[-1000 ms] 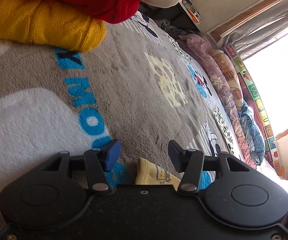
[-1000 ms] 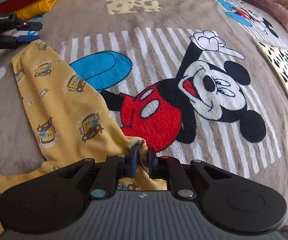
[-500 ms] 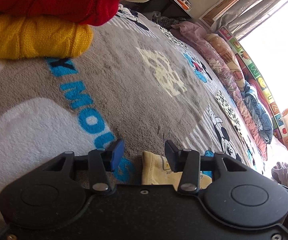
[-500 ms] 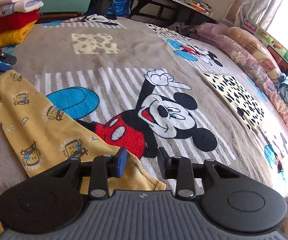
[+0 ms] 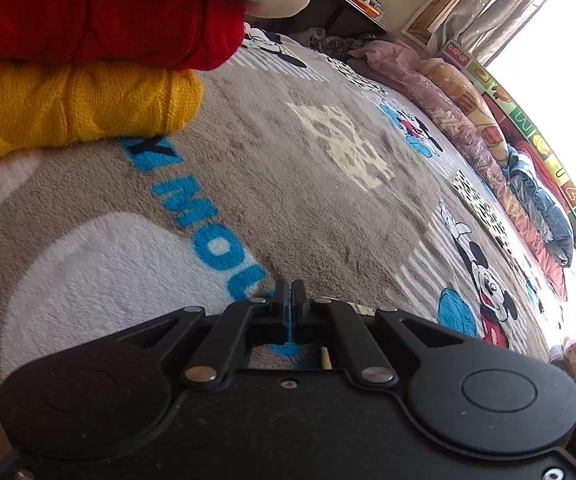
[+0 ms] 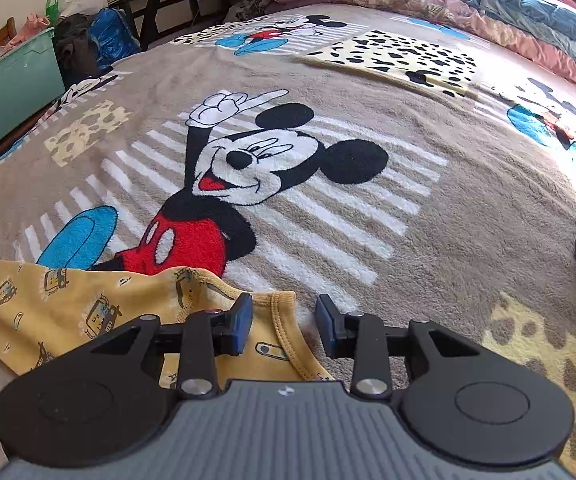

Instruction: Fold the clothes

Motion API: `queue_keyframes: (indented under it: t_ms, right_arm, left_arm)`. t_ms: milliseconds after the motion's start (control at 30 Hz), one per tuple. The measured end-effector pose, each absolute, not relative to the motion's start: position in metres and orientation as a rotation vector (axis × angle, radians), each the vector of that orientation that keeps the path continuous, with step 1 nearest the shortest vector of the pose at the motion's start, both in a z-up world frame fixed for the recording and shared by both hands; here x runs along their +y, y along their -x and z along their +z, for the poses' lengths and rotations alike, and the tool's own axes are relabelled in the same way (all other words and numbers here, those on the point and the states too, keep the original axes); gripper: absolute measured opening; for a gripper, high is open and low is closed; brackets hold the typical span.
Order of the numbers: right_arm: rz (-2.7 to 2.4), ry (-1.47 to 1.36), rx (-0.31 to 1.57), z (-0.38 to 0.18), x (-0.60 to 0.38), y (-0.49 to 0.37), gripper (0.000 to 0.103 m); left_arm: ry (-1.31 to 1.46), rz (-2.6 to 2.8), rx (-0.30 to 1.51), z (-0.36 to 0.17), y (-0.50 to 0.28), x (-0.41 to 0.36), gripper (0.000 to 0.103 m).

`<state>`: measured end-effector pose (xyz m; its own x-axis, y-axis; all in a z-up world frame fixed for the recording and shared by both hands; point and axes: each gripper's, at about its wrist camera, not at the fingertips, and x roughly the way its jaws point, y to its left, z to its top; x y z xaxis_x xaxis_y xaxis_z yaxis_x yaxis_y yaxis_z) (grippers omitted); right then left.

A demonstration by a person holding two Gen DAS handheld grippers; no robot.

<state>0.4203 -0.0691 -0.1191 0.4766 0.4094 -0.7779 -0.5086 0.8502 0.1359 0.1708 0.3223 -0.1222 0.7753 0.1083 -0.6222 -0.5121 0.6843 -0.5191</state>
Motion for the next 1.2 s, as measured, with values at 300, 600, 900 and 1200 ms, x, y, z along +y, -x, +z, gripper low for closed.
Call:
queue_keyframes:
  t_ms: [300,600,900,1200]
  right_arm:
    - [0.485,-0.158,0.881,-0.123,-0.101,-0.427,0.027]
    - [0.437,-0.258,0.748,-0.105,-0.113,-0.402,0.051]
    - [0.605,0.135,0.631,-0.091,-0.041,-0.301,0.050]
    - [0.654,0.289,0.611,-0.104,0.008,-0.226,0.047]
  left_arm:
    - [0.794,0.299,0.588,-0.120,-0.174,0.319,0.030]
    - [0.766,0.326,0.598,-0.123,-0.170,0.315,0.004]
    - [0.788,0.374,0.571,-0.125,-0.157,0.319,0.003]
    - [0.767,0.288,0.597,-0.125,-0.159,0.303,0.038]
